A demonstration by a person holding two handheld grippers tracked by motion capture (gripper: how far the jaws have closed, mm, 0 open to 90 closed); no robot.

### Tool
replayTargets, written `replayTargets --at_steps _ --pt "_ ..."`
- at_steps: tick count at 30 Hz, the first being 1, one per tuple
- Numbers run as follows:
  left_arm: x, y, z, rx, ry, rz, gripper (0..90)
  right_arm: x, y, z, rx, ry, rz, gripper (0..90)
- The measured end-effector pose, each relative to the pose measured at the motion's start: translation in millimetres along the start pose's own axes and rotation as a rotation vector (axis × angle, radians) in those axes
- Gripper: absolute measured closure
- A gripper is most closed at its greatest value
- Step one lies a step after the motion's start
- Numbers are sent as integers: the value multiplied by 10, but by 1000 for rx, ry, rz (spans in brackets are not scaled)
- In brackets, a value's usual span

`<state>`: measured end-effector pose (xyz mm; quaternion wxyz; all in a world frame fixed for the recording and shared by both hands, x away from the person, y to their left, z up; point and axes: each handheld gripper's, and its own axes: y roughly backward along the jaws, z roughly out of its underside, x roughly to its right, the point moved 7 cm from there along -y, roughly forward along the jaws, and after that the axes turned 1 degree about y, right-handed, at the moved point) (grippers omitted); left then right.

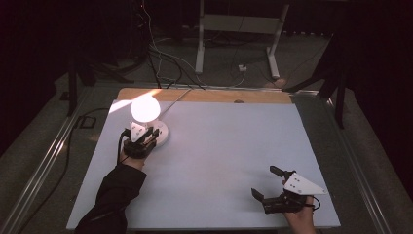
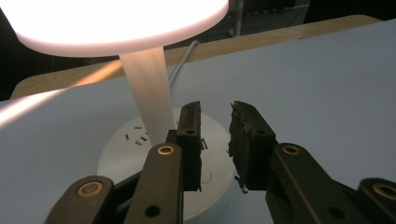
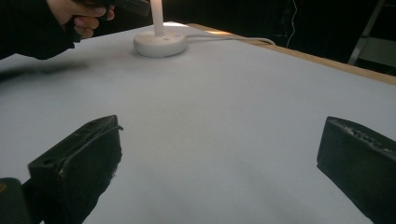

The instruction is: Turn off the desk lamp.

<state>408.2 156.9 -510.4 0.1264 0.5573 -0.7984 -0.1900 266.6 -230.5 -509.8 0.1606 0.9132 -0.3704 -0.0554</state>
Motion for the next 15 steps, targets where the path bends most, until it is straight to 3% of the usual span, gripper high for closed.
replayTargets --at_steps 8,15 --pt "-31 -56 55 -29 -8 -6 879 -4 -3 1 -2 -1 -3 0" --pt "-30 -117 111 -59 -24 5 900 -6 -4 2 -2 0 -5 0"
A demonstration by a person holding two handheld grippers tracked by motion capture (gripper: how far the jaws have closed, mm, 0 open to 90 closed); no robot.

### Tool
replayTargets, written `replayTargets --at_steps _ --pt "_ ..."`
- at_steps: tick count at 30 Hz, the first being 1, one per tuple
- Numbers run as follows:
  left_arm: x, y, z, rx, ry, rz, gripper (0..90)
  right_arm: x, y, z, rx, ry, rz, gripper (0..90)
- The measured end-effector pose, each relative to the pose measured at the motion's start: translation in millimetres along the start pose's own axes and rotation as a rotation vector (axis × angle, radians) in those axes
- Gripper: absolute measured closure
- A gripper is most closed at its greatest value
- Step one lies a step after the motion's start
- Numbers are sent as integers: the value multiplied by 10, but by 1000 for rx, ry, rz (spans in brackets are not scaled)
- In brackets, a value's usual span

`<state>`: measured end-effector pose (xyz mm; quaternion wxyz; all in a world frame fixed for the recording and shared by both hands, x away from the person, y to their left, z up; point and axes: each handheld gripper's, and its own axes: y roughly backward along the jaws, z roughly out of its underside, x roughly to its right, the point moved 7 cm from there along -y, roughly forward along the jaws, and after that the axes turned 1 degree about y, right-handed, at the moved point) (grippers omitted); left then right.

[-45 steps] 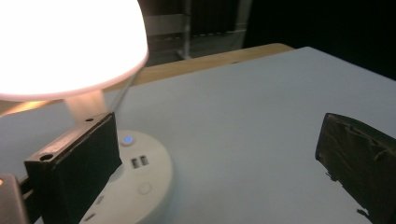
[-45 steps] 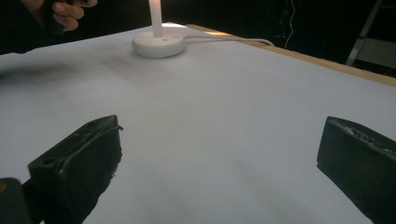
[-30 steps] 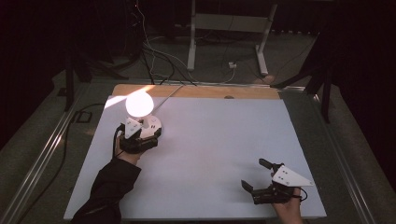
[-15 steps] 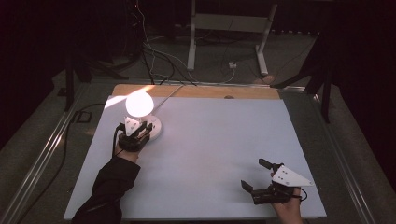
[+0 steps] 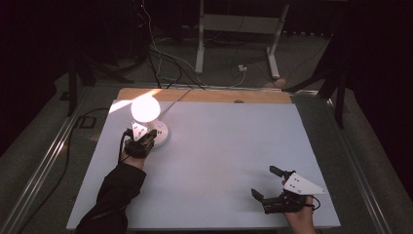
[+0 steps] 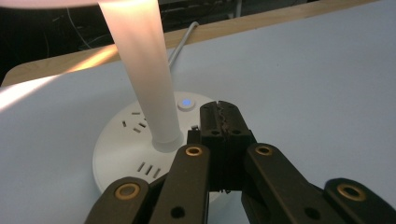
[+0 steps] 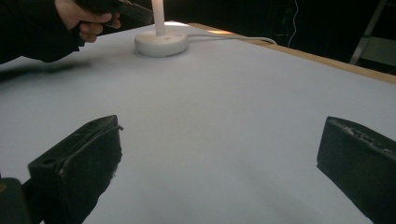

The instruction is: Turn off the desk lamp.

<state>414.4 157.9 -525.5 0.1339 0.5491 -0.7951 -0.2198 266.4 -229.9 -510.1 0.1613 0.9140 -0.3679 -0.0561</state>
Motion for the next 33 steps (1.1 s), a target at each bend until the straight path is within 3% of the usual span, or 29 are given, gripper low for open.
replayTargets --at_steps 33 --pt "-44 -208 179 -74 -9 8 900 0 -7 6 -4 -5 -3 0"
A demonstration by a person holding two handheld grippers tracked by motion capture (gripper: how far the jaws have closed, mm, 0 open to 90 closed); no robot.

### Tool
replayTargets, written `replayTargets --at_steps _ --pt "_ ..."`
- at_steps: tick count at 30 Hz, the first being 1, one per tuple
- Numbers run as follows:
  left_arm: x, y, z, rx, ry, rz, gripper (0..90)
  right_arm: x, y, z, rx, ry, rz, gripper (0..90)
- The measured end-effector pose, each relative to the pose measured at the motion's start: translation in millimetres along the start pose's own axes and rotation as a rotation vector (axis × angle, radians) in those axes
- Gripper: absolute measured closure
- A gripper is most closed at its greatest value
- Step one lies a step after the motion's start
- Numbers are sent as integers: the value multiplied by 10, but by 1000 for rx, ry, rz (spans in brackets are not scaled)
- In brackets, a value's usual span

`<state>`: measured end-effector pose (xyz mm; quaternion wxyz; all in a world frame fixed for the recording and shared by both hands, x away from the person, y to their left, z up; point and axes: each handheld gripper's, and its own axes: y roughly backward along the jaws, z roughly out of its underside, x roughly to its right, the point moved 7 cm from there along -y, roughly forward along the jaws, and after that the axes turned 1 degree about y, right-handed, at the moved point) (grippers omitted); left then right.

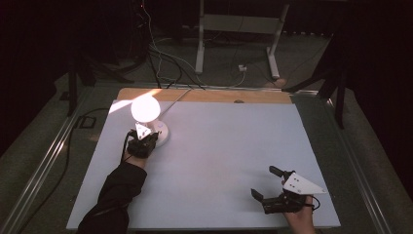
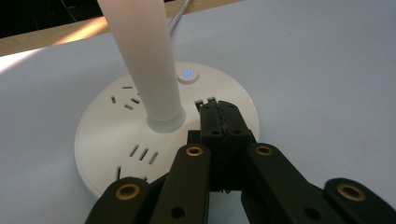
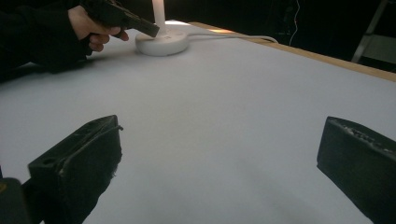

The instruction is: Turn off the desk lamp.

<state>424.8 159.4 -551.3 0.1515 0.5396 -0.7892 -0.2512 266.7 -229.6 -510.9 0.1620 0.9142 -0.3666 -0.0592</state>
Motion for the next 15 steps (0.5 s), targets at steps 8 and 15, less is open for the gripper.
replayTargets --at_steps 8,15 --pt "-7 -14 13 -3 -2 3 900 -2 -3 4 -3 1 -2 0" --pt "-4 -23 15 -7 -14 5 900 -4 -5 6 -5 -1 -3 0"
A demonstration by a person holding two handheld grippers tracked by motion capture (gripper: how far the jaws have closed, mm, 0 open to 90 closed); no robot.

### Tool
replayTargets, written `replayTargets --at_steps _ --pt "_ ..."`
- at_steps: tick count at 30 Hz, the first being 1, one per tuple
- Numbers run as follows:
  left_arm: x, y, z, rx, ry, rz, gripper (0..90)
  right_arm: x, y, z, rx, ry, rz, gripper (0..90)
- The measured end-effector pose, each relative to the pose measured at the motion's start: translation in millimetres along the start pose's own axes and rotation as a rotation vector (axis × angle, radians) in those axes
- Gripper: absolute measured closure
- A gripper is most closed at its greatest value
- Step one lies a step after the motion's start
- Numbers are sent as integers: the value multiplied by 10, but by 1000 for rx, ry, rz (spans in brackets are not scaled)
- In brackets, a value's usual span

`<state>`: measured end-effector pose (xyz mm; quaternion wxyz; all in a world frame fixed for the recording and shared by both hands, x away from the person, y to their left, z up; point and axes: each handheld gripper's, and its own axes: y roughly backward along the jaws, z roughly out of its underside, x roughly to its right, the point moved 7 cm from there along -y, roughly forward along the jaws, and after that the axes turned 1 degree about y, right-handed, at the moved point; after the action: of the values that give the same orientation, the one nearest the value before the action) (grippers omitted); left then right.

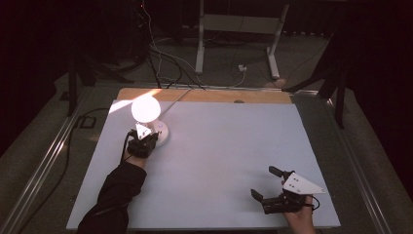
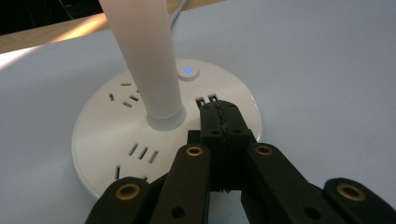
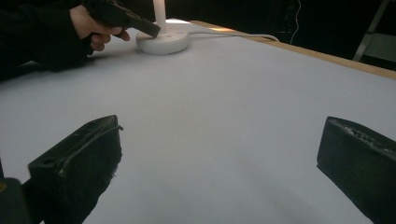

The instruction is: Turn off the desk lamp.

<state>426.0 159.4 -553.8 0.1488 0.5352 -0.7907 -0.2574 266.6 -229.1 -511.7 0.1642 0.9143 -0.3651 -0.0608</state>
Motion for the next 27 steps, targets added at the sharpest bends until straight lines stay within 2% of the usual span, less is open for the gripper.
replayTargets --at_steps 2,4,7,8,12,16,21,27 --pt "8 -2 2 2 -4 0 900 -2 0 -1 0 0 0 0" --pt "11 -11 1 2 -30 -21 900 -1 -1 -1 0 1 1 0" --pt "-18 -24 -5 -6 -19 -30 900 -3 -1 1 -2 1 1 0" --pt "-36 -15 -8 -4 14 -7 900 -4 1 -1 -1 2 1 0" --pt "-61 36 -52 13 21 -6 900 3 7 -4 3 1 3 0" --pt "-36 96 -118 32 5 2 900 1 4 -4 2 1 2 0" --pt "9 80 -110 24 -7 8 900 0 6 -5 2 4 3 0" --pt "-4 47 -70 11 -10 3 900 4 5 -4 2 2 2 0"
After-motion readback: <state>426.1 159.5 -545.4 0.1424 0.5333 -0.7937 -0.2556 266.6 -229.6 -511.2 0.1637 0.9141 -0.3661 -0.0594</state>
